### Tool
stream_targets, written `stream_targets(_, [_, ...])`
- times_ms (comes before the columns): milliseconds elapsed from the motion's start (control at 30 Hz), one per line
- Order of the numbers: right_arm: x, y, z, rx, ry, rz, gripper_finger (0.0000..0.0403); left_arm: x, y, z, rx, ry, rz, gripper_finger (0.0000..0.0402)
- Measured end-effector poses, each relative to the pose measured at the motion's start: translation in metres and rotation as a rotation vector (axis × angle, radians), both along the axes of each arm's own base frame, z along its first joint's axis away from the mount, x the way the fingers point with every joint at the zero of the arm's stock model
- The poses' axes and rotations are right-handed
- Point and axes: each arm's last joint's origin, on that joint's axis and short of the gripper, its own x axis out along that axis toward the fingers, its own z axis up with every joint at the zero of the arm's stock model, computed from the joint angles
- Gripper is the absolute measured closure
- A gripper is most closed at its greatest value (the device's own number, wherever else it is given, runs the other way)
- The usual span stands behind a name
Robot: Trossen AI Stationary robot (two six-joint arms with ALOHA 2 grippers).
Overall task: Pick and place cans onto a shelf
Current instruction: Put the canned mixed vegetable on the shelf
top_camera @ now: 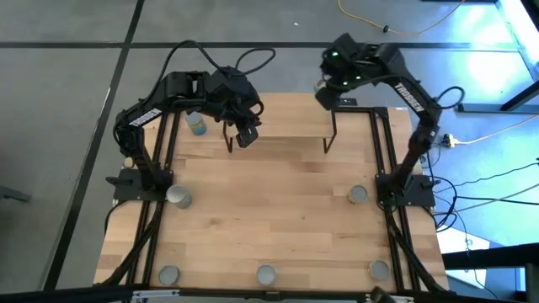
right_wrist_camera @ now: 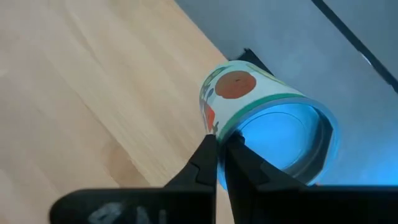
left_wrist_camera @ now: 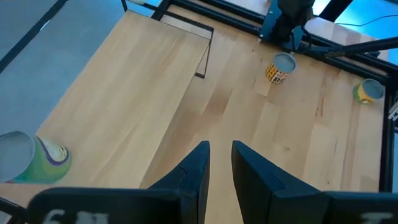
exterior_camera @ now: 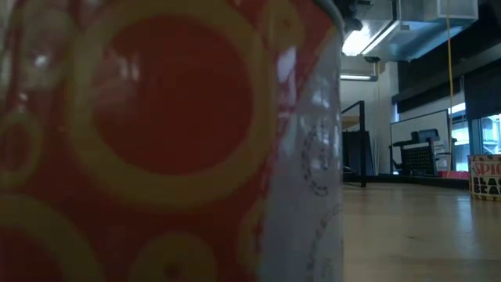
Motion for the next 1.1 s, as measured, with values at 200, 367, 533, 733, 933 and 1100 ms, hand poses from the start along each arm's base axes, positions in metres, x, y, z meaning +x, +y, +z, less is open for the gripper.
stream_targets(200, [0.044, 0.000, -0.013, -0.008, -0.006, 0.113, 0.0387, -0.001, 0.000, -0.001, -0.018, 0.010, 0.015, 0.0340])
stream_targets(367, [0.077, -0.002, -0.038, 0.036, 0.007, 0.229, 0.0387, -0.011, -0.002, 0.006, -0.033, -0.015, 0.029, 0.0340])
stream_targets(533, [0.095, -0.005, -0.060, 0.059, 0.065, 0.272, 0.0387, -0.024, -0.004, 0.014, -0.035, -0.043, 0.047, 0.0340])
stream_targets(733, [0.099, -0.006, -0.072, 0.095, 0.120, 0.276, 0.0387, -0.031, -0.005, 0.017, -0.049, -0.050, 0.080, 0.0340])
stream_targets(933, [0.098, -0.005, -0.073, 0.103, 0.145, 0.293, 0.0383, -0.030, -0.005, 0.016, -0.049, -0.049, 0.079, 0.0340])
stream_targets(1100, [0.098, -0.005, -0.075, 0.108, 0.157, 0.299, 0.0379, -0.030, -0.005, 0.016, -0.049, -0.049, 0.079, 0.0340])
